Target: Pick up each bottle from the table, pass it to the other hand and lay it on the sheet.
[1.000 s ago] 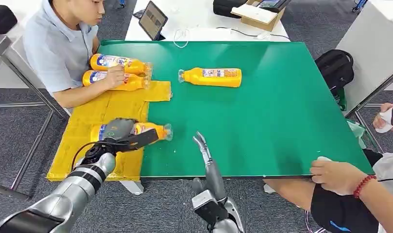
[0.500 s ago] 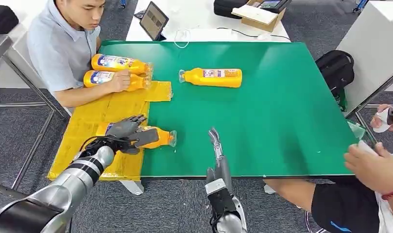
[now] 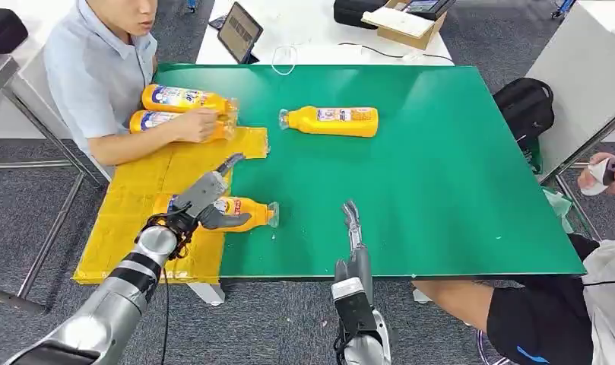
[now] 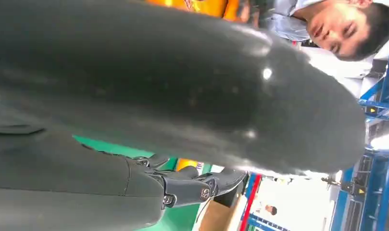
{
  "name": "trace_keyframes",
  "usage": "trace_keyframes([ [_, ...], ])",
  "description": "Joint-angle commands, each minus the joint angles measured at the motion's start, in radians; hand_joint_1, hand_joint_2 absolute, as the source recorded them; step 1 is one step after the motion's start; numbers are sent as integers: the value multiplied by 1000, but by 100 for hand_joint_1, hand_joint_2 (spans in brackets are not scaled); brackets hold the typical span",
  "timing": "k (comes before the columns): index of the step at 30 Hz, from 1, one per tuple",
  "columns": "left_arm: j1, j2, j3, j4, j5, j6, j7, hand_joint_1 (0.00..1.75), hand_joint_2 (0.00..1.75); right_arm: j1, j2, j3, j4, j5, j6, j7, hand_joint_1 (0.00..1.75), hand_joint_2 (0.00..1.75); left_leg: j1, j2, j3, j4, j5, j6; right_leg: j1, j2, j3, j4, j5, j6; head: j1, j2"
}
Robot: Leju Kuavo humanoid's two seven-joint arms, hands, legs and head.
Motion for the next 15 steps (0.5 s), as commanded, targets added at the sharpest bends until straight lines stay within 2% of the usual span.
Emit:
trace_keyframes([
  [1, 140, -29, 81, -373, 146, 146, -77, 0, 175, -1, -22, 2, 4, 7, -26, 1, 0, 0, 0, 1, 2, 0, -1, 0, 0, 1, 2, 0, -1, -1, 0, 0],
  [5, 272, -17, 83, -669, 375, 146, -86, 0, 175, -6, -48, -1, -18, 72, -58, 1, 0, 0, 0, 2, 1, 0, -2, 0, 0, 2, 1, 0, -1, -1, 0, 0],
  [7, 336, -18, 98, -759, 460, 148, -112, 0, 175, -43, -94, 2, 65, 224, -5, 75, 0, 0, 0, 2, 2, 0, -2, 0, 0, 2, 1, 0, -1, -1, 0, 0],
  [8, 405, -19, 109, -825, 520, 138, -118, 0, 175, -60, -146, -3, 108, 336, 30, 100, 0, 175, 0, 5, 6, 0, -4, 0, 0, 5, 5, -1, -2, -1, 0, 0],
  [10, 477, -27, 102, -882, 525, 155, -143, 0, 175, -80, -192, -32, 166, 392, 85, 114, 0, 175, 0, 5, 4, -1, -3, 0, 0, 5, 3, -2, 0, -1, 0, 0],
  [12, 552, -36, 81, -936, 470, 217, -183, 0, 175, -107, -210, -116, 208, 393, 112, 118, 0, 175, 0, 6, 7, -2, -4, 0, 0, 6, 6, -4, -1, -1, -1, 0],
  [15, 590, -44, 58, -948, 368, 341, -204, 0, 175, -166, -235, -181, 268, 474, 130, 144, 0, 175, -1, 3, 5, -1, -4, 0, -1, 3, 5, -3, -1, 0, 0, 0],
])
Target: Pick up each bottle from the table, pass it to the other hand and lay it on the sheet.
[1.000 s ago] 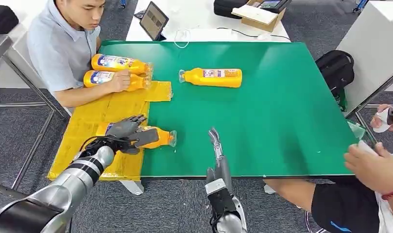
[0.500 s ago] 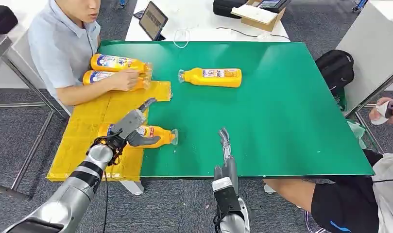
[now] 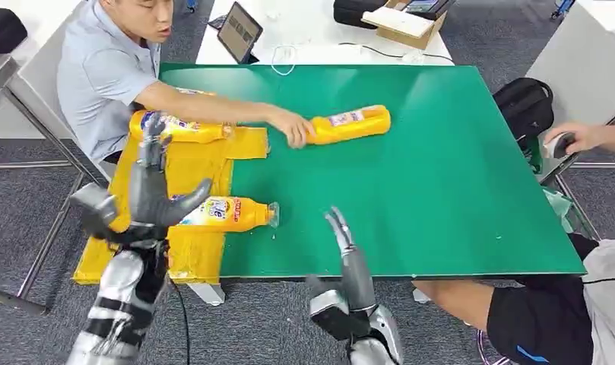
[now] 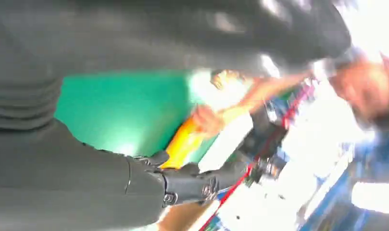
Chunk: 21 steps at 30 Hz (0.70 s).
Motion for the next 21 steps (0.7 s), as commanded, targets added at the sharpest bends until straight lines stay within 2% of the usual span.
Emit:
trace_keyframes([
  [1, 248, -25, -13, -269, -138, 193, -57, 0, 175, -174, -143, -183, 268, 138, 83, 64, 0, 175, 0, 4, 7, -1, -3, 0, 0, 4, 6, -2, -1, -1, 0, 0],
  [3, 238, -26, -16, -235, -173, 242, -40, 0, 175, -235, -143, -181, 347, 207, 64, 68, 0, 175, 0, 2, 3, 0, -1, 0, -1, 2, 3, -1, 0, -1, 0, 0],
  [8, 215, -26, -34, -172, -194, 249, -22, 0, 175, -325, -132, -144, 449, 261, 47, 74, 0, 175, -1, 1, 3, 0, 0, 1, -1, 1, 2, -1, 1, -1, 0, 0],
  [17, 182, -31, -59, -123, -214, 246, -26, 0, 175, -475, -99, -96, 617, 291, 55, 99, 0, 175, 0, 2, 3, 0, 1, 1, 0, 1, 3, 0, 1, 0, 0, 0],
  [21, 161, -34, -68, -96, -200, 230, -22, 0, 175, -573, -72, -64, 731, 312, 67, 130, 0, 175, 0, 3, 4, 0, 1, 1, -1, 3, 3, 1, 1, -1, 0, 0],
])
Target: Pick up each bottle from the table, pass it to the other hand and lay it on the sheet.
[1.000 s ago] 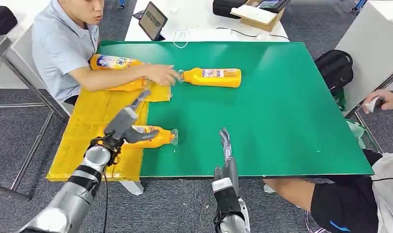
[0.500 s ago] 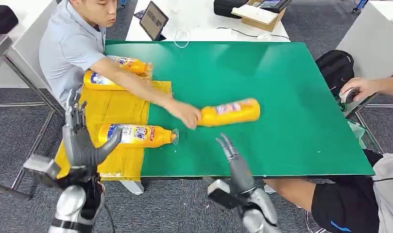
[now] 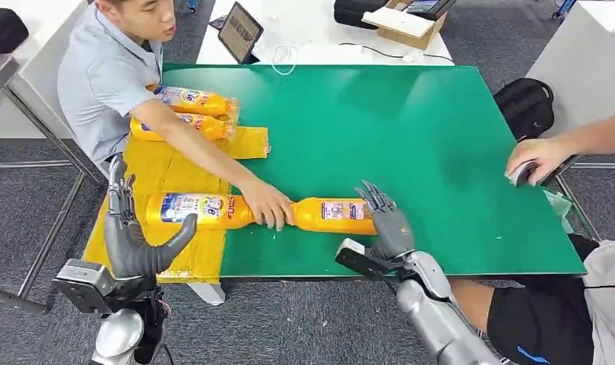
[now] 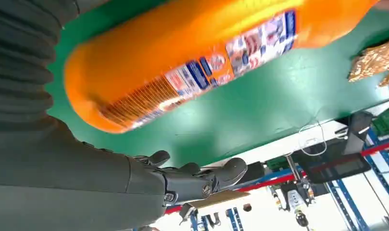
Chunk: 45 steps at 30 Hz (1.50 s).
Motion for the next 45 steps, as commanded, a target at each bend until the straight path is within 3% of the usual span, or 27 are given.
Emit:
trace_keyframes([
  [1, -66, -4, -31, 109, 16, -17, 9, 0, 175, -242, 54, 80, 326, 33, 21, 62, 0, 175, 0, 4, 5, 1, -2, -1, 1, 5, 4, 1, -1, -3, 0, 0],
  [7, -68, 3, -27, 122, 29, -36, 31, 0, 175, -333, 63, 85, 449, 24, 154, 161, 0, 175, 0, 2, 3, 0, -1, -1, 0, 2, 2, 0, -1, -2, 0, 0],
  [12, -71, 5, -28, 135, 20, -39, 33, 0, 175, -330, 56, 86, 485, 14, 191, 172, 0, 175, 1, 0, 6, 0, -2, -1, 1, 0, 6, 0, -2, -2, 0, 0],
  [18, -59, 9, -17, 119, 6, -29, 33, 0, 175, -342, 36, 139, 525, 62, 285, 268, 0, 175, 1, -1, 5, 0, -2, -1, 1, 0, 5, 0, -2, -2, 0, 0],
  [29, -39, 9, -9, 101, 0, -44, 44, 0, 175, -363, 39, 152, 543, 85, 319, 374, 0, 175, 0, -1, 4, -1, 0, 0, 0, -1, 4, -1, -1, -1, 0, 0],
  [32, -41, 7, -5, 117, 20, -71, 57, 0, 175, -380, 39, 173, 565, 101, 394, 420, 2, 175, 1, -1, 7, 0, -2, -1, 1, -1, 7, -1, -2, -2, 0, 0],
  [33, -38, 6, -1, 119, 22, -72, 56, 0, 175, -373, 39, 167, 562, 93, 403, 413, 61, 175, 0, -1, 6, -1, -1, -1, 1, -1, 6, -1, -1, -2, 0, 0],
  [34, -35, 7, -1, 119, 26, -76, 56, 0, 175, -367, 38, 164, 562, 88, 409, 408, 148, 175, 1, -1, 7, -1, -1, -1, 1, -1, 8, -1, -2, -3, 0, 0],
  [35, -35, 7, 1, 122, 28, -79, 56, 0, 175, -363, 38, 160, 562, 82, 414, 402, 166, 175, 1, -3, 7, -1, -1, -1, 1, -2, 8, -2, -2, -2, 0, 0],
  [45, -40, 7, 15, 152, 69, -115, 70, 0, 175, -351, 34, 148, 566, 59, 434, 400, 175, 175, 1, -2, 9, -1, 0, -1, 1, -2, 10, -3, -1, -2, 0, 0],
])
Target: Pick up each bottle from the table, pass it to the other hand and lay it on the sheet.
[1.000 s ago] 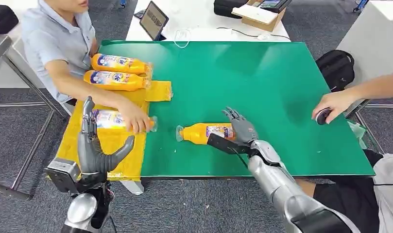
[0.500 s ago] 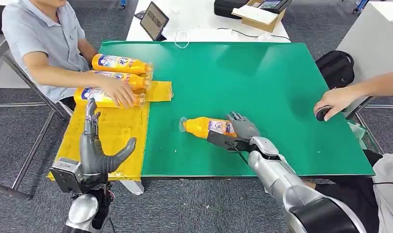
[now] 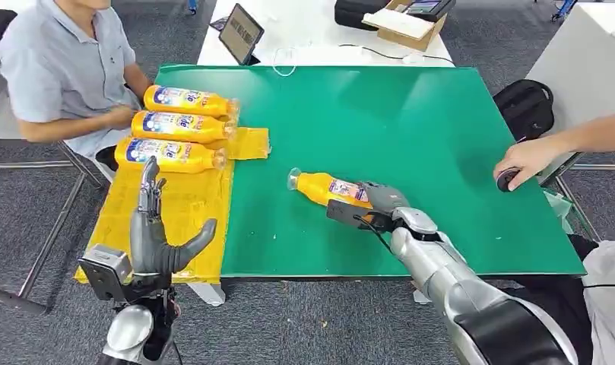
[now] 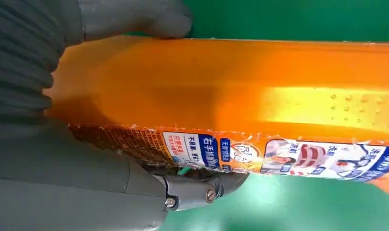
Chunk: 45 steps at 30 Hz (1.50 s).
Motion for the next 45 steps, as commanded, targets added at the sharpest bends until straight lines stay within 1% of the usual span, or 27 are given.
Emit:
trace_keyframes([
  [1, -17, 12, 30, 76, 26, -24, 11, 0, 175, 30, -11, 18, 94, -11, 34, 6, 175, 175, 1, -2, 4, -2, 0, -1, 1, -2, 5, -2, -1, -1, 0, 0],
  [7, -27, 9, 36, 90, 41, -32, 12, 0, 175, 71, -16, -12, 81, -47, 7, -28, 175, 175, 1, -3, 7, -2, 0, -1, 2, -3, 8, -3, -1, -2, 0, 0],
  [8, -23, 9, 37, 90, 47, -39, 13, 0, 175, 98, -12, -40, 64, -85, -9, -89, 175, 175, 2, -3, 8, -2, -1, -1, 2, -3, 9, -3, -1, -2, 0, 0],
  [9, -21, 9, 36, 90, 47, -39, 13, 0, 175, 104, -11, -39, 64, -85, -13, -93, 175, 175, 1, -3, 8, -2, -1, -1, 2, -3, 9, -3, -1, -2, 0, 0],
  [11, -7, 9, 35, 87, 69, -62, 6, 0, 175, 155, 1, -111, 15, -190, -10, -246, 175, 175, 2, -4, 10, -3, -1, -1, 2, -4, 11, -4, -1, -2, 0, 0],
  [12, -3, 8, 34, 88, 69, -63, 6, 0, 175, 165, 3, -111, 13, -193, -12, -252, 175, 175, 2, -3, 9, -2, -1, -1, 2, -3, 10, -3, -1, -2, 0, 0],
  [14, 11, 3, 33, 88, 107, -103, 14, 0, 175, 214, 24, -154, -67, -271, -34, -362, 175, 175, 2, -1, 11, -3, -1, -1, 2, -1, 12, -4, -1, -2, 0, 0],
  [16, 29, 1, 26, 87, 116, -121, 17, 0, 175, 248, 35, -150, -132, -295, -40, -371, 175, 175, 2, 1, 13, -3, -4, -3, 2, 1, 13, -4, -1, -2, 0, 0],
  [17, 42, -4, 25, 92, 149, -159, 37, 0, 175, 281, 50, -168, -208, -341, -51, -417, 175, 175, 2, 4, 17, -4, -5, -4, 2, 4, 15, -5, -1, -3, 0, 0],
  [20, 62, -19, 16, 128, 177, -187, 55, 0, 175, 371, 82, -177, -426, -438, -67, -463, 168, 175, 2, 6, 18, -3, -6, -5, 3, 6, 14, -3, -1, -4, 0, 0],
  [23, 76, -22, 4, 164, 212, -225, 62, 0, 175, 455, 100, -163, -621, -518, -92, -450, 168, 175, 3, 3, 16, -2, -7, -5, 4, 2, 13, -2, -3, -5, 0, 0],
  [25, 80, -22, 4, 170, 213, -227, 60, 0, 175, 471, 99, -151, -654, -525, -95, -443, 168, 175, 2, 4, 14, -2, -5, -4, 2, 4, 11, -2, -2, -3, 0, 0],
  [27, 79, -22, 5, 170, 213, -227, 60, 0, 175, 472, 97, -151, -654, -525, -95, -443, 168, 175, 2, 3, 14, -1, -7, -4, 3, 3, 12, 0, -4, -4, 0, 0],
  [28, 80, -20, 4, 167, 213, -230, 63, 0, 175, 472, 95, -150, -651, -532, -95, -446, 169, 175, 2, 4, 9, -1, -6, -4, 2, 4, 8, 0, -3, -3, -1, 0],
  [31, 95, 16, -32, 185, 161, -267, 80, 0, 175, 521, 89, -115, -721, -529, -117, -473, 169, 175, 2, 3, 4, -1, -4, -3, 2, 3, 3, -1, -2, -2, 0, 0],
  [32, 105, 22, -40, 191, 149, -281, 77, 0, 175, 539, 88, -101, -748, -524, -120, -475, 169, 175, 2, 2, 7, -1, -7, -3, 2, 2, 7, 0, -5, -3, 0, 0],
  [34, 113, 24, -46, 194, 139, -286, 68, 0, 175, 549, 89, -90, -761, -522, -124, -472, 171, 175, 2, 3, 8, -2, -7, -3, 2, 3, 7, -1, -5, -3, 0, 0],
  [35, 114, 33, -61, 194, 118, -300, 64, 0, 175, 551, 83, -69, -767, -512, -120, -472, 166, 175, 2, 4, 5, -1, -6, -3, 2, 5, 4, -1, -3, -3, 0, 0],
  [36, 117, 35, -72, 192, 110, -314, 58, 0, 175, 551, 82, -40, -767, -480, -126, -479, 168, 175, 1, 4, 7, -1, -7, -4, 2, 5, 6, 0, -5, -4, 0, 0],
  [37, 117, 32, -78, 191, 111, -322, 54, 0, 175, 550, 87, -22, -763, -467, -127, -480, 169, 175, 1, 4, 7, -1, -8, -3, 2, 5, 6, 0, -5, -4, 0, 0],
  [38, 113, 23, -79, 195, 128, -344, 56, 0, 175, 545, 94, 3, -752, -463, -119, -482, 169, 175, 1, 4, 2, -1, -5, -3, 1, 4, 1, -1, -2, -3, 0, 0],
  [39, 98, 12, -86, 204, 142, -363, 60, 0, 175, 535, 103, 47, -733, -444, -112, -486, 169, 175, 1, 4, 3, -1, -6, -3, 2, 5, 2, -1, -3, -3, 0, 0],
  [40, 83, 1, -92, 210, 151, -374, 58, 0, 175, 525, 109, 85, -709, -424, -111, -491, 164, 175, 1, 4, 4, -1, -7, -4, 2, 5, 3, 0, -4, -4, 0, 0],
  [42, 43, -24, -107, 223, 194, -398, 62, 0, 175, 505, 128, 153, -648, -386, -149, -505, 168, 175, 1, 5, 1, -1, -6, -3, 2, 6, -1, -1, -2, -3, 0, 0],
  [43, 34, -28, -114, 225, 200, -397, 67, 0, 175, 500, 133, 170, -631, -383, -156, -513, 168, 175, 2, 5, 2, -1, -6, -3, 2, 5, 1, 0, -3, -3, 0, 0],
  [44, 24, -32, -128, 225, 220, -402, 81, 0, 175, 491, 148, 200, -595, -388, -158, -523, 175, 175, 2, 4, -1, -1, -5, -3, 3, 5, -2, -1, -2, -2, 0, 0],
  [45, 25, -32, -137, 219, 234, -403, 87, 0, 175, 489, 156, 232, -580, -366, -185, -535, 169, 175, 2, 4, 2, 0, -6, -4, 3, 5, 0, 0, -3, -4, 0, 0],
])
